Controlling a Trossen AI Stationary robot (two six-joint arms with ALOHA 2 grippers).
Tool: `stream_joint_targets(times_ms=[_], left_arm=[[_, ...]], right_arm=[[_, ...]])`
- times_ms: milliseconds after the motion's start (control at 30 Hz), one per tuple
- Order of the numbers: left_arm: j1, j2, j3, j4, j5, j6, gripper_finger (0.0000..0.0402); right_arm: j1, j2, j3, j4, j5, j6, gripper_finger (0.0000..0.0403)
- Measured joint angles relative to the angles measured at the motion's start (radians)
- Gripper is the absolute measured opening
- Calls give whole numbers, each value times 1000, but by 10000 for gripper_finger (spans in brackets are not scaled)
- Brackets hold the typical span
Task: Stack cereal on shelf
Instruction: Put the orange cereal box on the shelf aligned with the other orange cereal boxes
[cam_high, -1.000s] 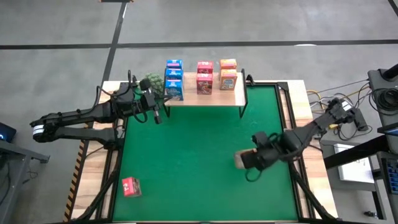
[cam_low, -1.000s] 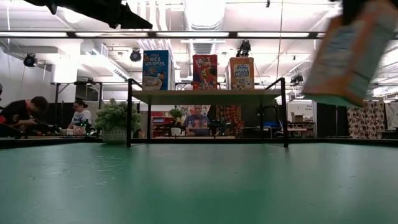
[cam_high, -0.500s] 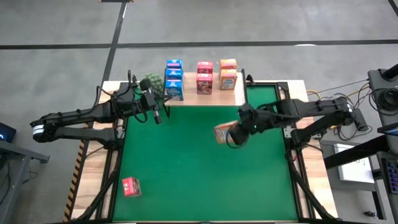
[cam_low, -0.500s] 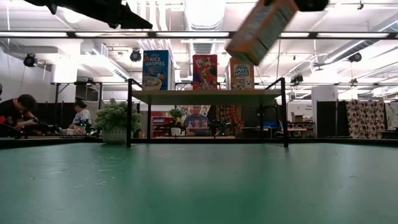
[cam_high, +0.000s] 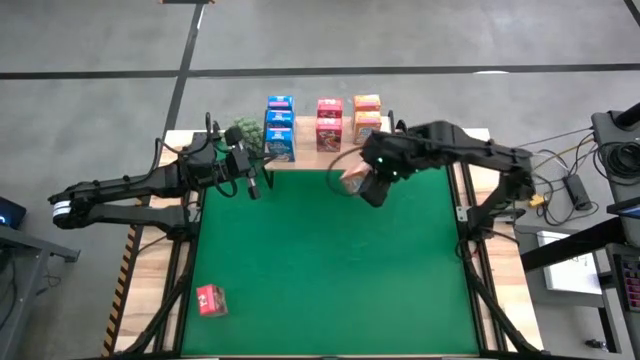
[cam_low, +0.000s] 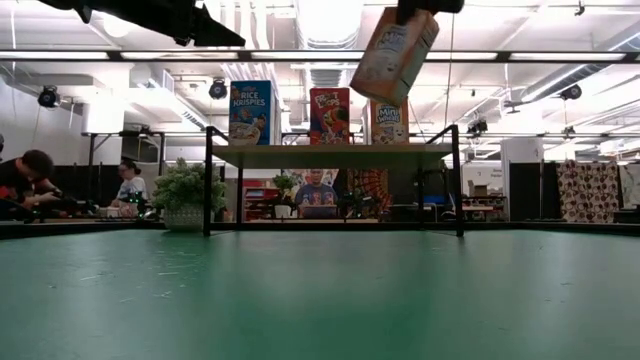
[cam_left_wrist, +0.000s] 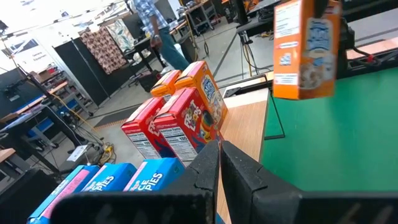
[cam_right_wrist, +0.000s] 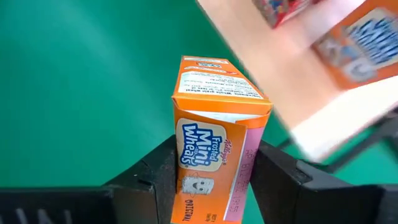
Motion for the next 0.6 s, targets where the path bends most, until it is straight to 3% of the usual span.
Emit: stream_joint_targets(times_ms=[133, 333, 600], left_arm=[[0, 0, 0, 0, 0, 0, 0], [0, 0, 0, 2, 0, 0, 0], [0, 0, 0, 3, 0, 1, 0]], right_arm=[[-50, 85, 161, -134, 2, -143, 153], [-127, 143, 286, -128, 7, -404, 149], [-233, 159, 302, -132, 3, -675, 148]])
